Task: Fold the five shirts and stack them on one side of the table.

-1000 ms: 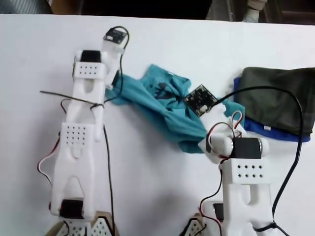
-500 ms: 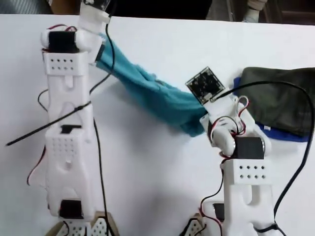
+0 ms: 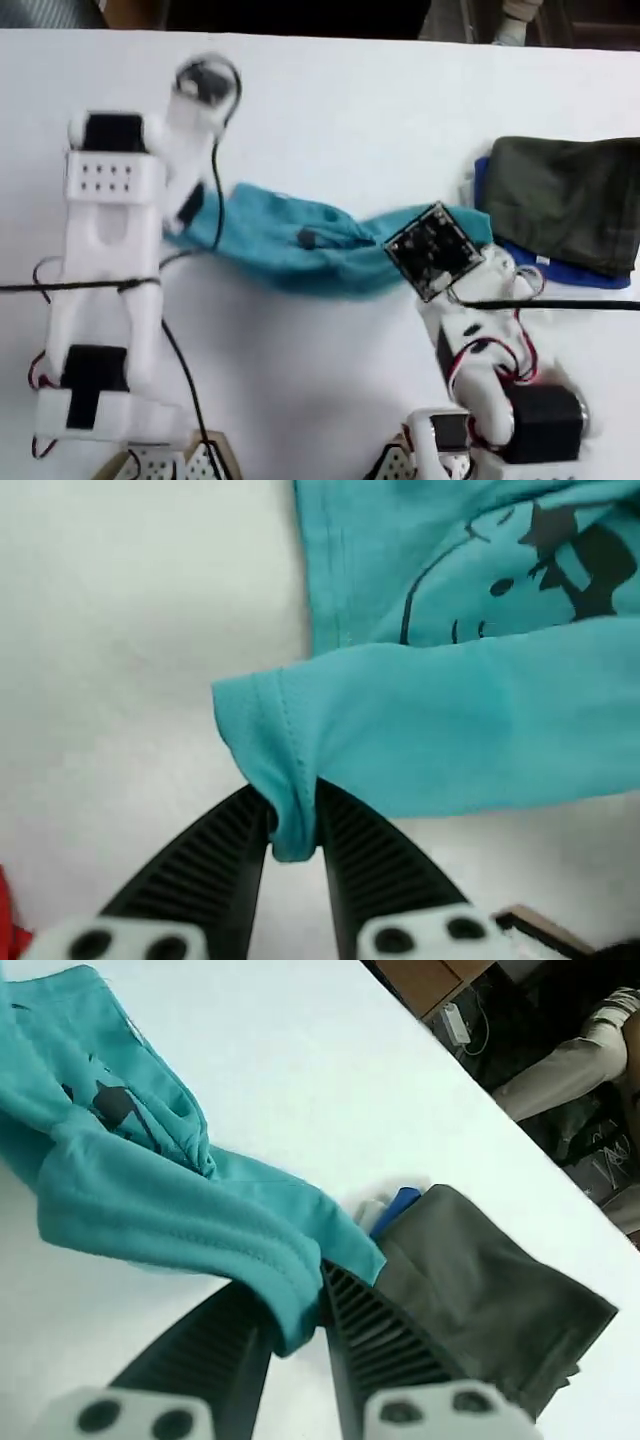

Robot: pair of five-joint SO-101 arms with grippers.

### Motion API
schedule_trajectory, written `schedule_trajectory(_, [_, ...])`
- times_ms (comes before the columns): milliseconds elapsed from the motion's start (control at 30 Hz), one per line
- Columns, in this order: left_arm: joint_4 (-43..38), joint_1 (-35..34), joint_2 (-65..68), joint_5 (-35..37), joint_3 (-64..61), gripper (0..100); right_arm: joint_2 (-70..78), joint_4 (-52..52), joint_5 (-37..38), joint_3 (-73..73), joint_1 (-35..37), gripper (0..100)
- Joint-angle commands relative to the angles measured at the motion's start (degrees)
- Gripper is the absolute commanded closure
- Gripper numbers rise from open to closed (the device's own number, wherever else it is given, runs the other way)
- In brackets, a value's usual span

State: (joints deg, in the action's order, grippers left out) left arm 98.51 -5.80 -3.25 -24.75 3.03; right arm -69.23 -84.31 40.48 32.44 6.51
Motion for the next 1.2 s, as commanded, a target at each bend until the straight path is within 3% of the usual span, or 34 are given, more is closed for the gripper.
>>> schedule_trajectory(0, [-5.71,-1.05,-4.04,-1.32,-14.90,98,-2.33,2.42,0.53,7.56,0.31,97.8])
schedule_trajectory(133, [-11.96,-1.32,-2.37,-1.32,-22.90,98,-3.56,6.99,0.53,15.21,0.31,97.8])
schedule_trajectory(333, [-14.86,-1.23,2.99,-1.41,-22.29,97,-3.82,9.27,0.44,18.90,0.31,97.8])
schedule_trajectory(533, [-14.95,-1.23,12.40,-1.41,-16.04,78,-3.82,9.19,0.44,18.90,0.31,97.8])
schedule_trajectory(800, [-14.59,-1.41,22.59,-1.05,-8.66,84,-3.82,9.19,0.53,18.90,0.31,97.8])
schedule_trajectory(967, [-13.10,-1.41,22.77,-1.14,-6.02,98,-3.82,9.19,0.53,18.99,0.31,97.8])
schedule_trajectory(1167, [-8.09,-2.29,22.77,-1.32,-1.27,97,-3.82,9.19,0.53,18.99,0.31,97.8])
